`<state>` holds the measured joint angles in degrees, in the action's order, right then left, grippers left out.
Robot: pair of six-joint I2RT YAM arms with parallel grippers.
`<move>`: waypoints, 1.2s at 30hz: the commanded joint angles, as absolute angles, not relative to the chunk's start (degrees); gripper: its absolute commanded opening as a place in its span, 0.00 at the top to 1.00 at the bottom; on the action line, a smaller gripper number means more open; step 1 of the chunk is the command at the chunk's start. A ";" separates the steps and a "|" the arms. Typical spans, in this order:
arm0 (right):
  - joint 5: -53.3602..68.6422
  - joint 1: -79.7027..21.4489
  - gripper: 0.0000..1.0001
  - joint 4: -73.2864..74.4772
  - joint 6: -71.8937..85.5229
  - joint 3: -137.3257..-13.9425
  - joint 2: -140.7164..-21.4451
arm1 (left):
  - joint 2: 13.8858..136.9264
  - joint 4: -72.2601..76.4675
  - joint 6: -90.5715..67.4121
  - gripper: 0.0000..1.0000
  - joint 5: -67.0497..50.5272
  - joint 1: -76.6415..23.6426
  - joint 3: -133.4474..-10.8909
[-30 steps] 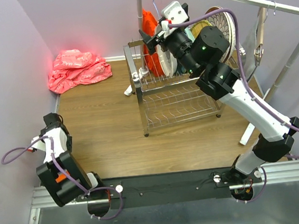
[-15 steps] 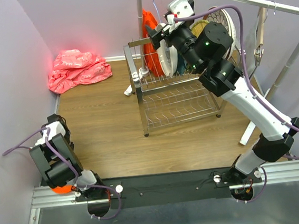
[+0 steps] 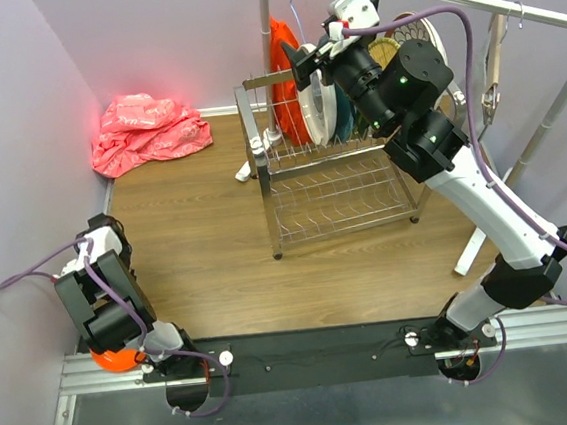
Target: Load the plates into the dish rack
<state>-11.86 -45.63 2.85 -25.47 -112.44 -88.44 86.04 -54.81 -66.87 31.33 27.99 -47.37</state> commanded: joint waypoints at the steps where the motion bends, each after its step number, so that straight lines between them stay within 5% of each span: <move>1: -10.81 -45.09 0.00 2.20 -24.61 -113.99 -86.75 | 84.03 -56.16 -68.47 0.96 32.44 26.99 -50.52; 20: -7.74 -45.09 0.00 2.20 -22.77 -111.45 -84.20 | 74.36 -57.48 -69.88 1.00 18.20 9.76 -73.37; 36: 6.94 -45.09 0.01 9.75 -17.67 -110.57 -83.58 | 60.56 -26.55 -45.54 1.00 -3.07 5.89 -76.11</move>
<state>2.09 -45.30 6.09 -20.25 -110.06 -83.50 63.77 -38.92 -56.03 6.98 6.24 -74.28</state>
